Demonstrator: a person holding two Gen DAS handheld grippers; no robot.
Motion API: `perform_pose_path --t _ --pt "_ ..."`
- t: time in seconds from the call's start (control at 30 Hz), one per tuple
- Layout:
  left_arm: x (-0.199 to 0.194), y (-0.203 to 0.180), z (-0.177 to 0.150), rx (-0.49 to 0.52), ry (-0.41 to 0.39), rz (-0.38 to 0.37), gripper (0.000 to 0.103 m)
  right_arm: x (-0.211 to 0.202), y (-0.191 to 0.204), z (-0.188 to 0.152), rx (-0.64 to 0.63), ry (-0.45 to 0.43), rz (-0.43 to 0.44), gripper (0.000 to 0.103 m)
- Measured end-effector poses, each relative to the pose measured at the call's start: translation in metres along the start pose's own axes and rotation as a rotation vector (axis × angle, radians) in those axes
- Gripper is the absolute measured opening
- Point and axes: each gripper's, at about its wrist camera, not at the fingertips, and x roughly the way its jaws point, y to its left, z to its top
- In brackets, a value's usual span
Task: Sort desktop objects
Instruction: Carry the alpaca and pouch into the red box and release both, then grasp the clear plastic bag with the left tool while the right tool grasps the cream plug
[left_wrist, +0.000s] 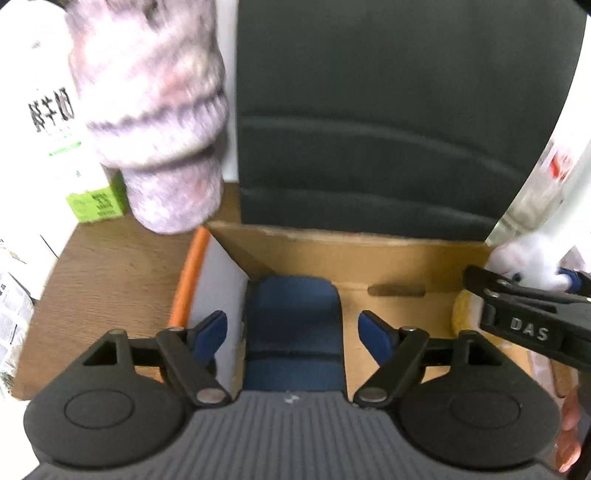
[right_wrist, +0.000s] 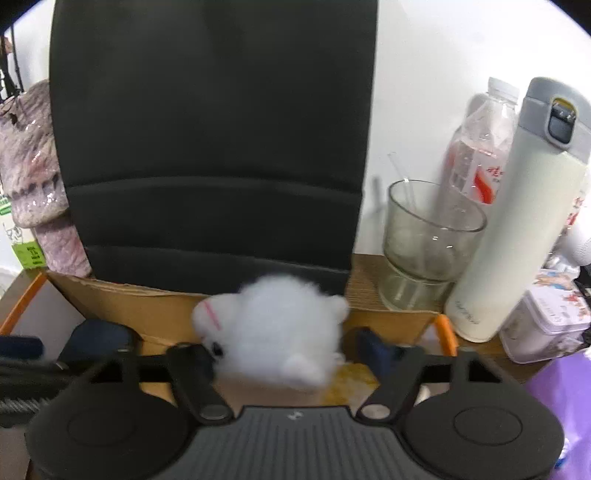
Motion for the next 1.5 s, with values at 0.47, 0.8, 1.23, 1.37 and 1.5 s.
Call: perform_pose_path --t 0.47,0.8,1.23,1.37,1.5 --pt "-0.134 0.009 -0.05 0.033 -0.083 -0.006 0.103 -0.152 -0.062 -0.018 0.045 -0.002 0.091 0.096" --pt "-0.192 -0.002 -0.188 0.03 -0.159 -0.069 0.103 -0.238 -0.055 -0.153 0.026 -0.001 0.258 0.096" --pt "-0.215 -0.026 -0.328 0.032 -0.189 -0.163 0.103 -0.29 -0.07 -0.287 -0.122 -0.021 0.204 0.096" --pt "-0.211 -0.034 -0.317 -0.004 -0.168 -0.159 0.103 -0.294 -0.083 -0.285 -0.088 -0.056 0.164 0.096" --pt "-0.216 -0.041 -0.318 0.017 -0.19 -0.137 0.103 -0.302 -0.086 -0.291 -0.067 -0.087 0.176 0.096"
